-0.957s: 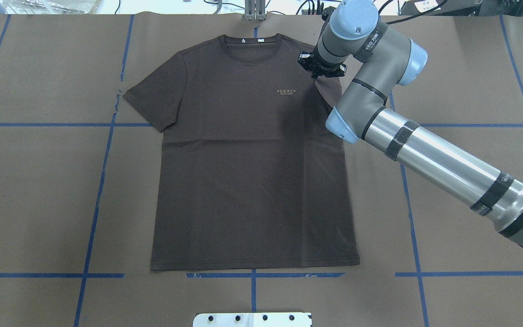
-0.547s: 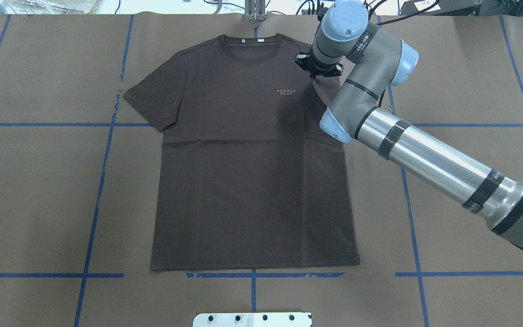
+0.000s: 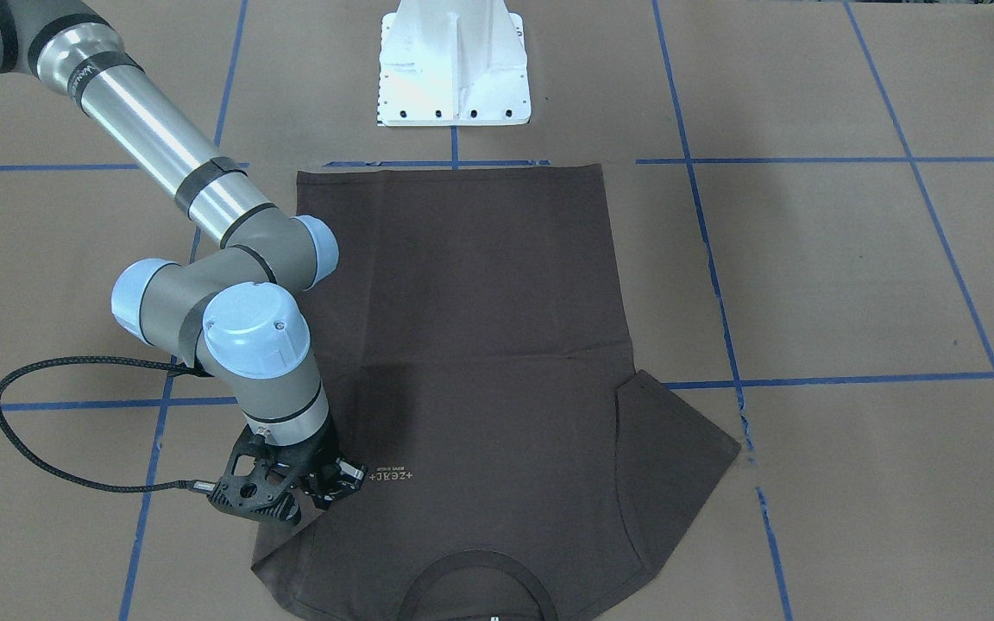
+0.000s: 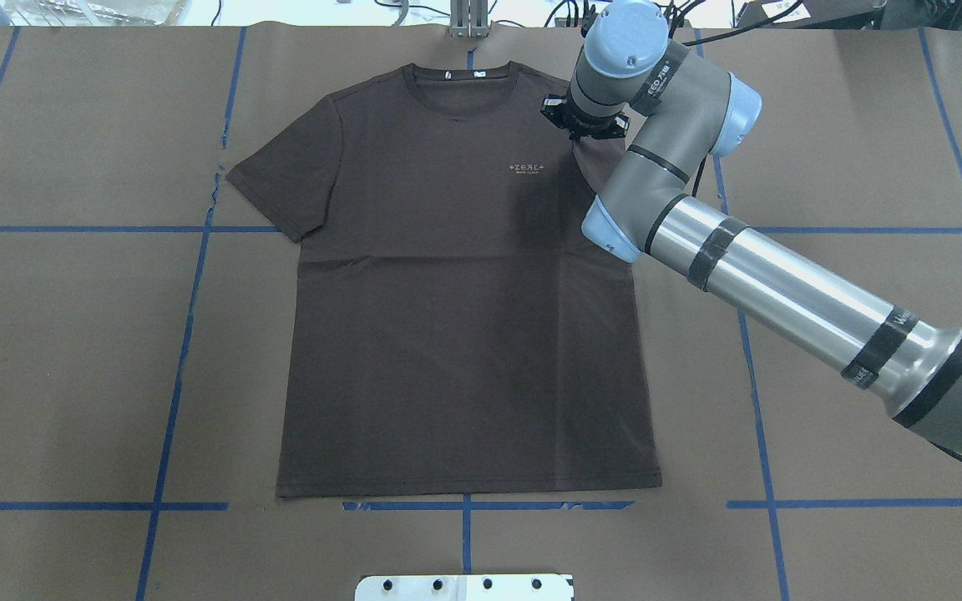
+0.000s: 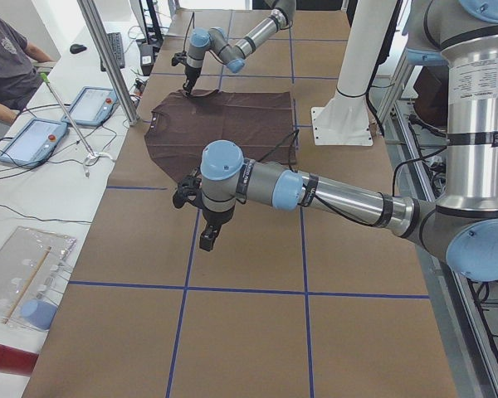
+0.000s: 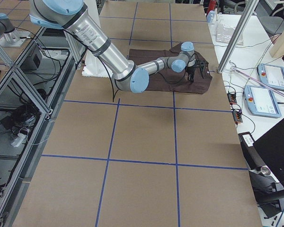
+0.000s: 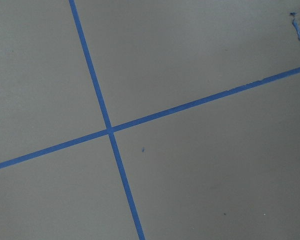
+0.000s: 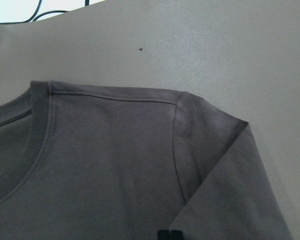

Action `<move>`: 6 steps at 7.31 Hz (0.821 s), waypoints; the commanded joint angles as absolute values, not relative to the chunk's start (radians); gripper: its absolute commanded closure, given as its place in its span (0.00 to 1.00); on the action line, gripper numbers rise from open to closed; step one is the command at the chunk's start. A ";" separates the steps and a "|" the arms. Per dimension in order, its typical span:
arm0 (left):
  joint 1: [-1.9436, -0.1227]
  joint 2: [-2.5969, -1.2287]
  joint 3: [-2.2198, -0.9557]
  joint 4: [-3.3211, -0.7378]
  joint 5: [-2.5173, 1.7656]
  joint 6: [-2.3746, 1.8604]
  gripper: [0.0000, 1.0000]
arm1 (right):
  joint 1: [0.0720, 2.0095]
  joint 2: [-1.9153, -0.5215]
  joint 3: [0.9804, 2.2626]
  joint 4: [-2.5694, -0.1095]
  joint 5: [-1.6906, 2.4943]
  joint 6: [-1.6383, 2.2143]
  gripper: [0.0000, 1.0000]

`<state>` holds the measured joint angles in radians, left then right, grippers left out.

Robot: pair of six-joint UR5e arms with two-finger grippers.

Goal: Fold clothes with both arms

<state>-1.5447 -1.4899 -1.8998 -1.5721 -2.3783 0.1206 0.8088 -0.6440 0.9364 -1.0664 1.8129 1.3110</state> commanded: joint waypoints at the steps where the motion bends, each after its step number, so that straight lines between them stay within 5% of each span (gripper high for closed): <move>1: -1.545 -1.489 -1.901 -1.572 -2.387 0.121 0.00 | 0.808 -0.627 0.922 -1.066 1.810 1.312 1.00; 3: -1.543 -1.491 -1.905 -1.574 -2.387 0.121 0.00 | 0.796 -0.626 0.920 -1.066 1.795 1.312 0.92; 4: -1.542 -1.493 -1.904 -1.578 -2.387 0.124 0.00 | 0.796 -0.626 0.920 -1.065 1.793 1.312 0.01; 6: -1.536 -1.493 -1.896 -1.609 -2.492 0.094 0.00 | 0.802 -0.629 0.990 -1.069 1.804 1.316 0.00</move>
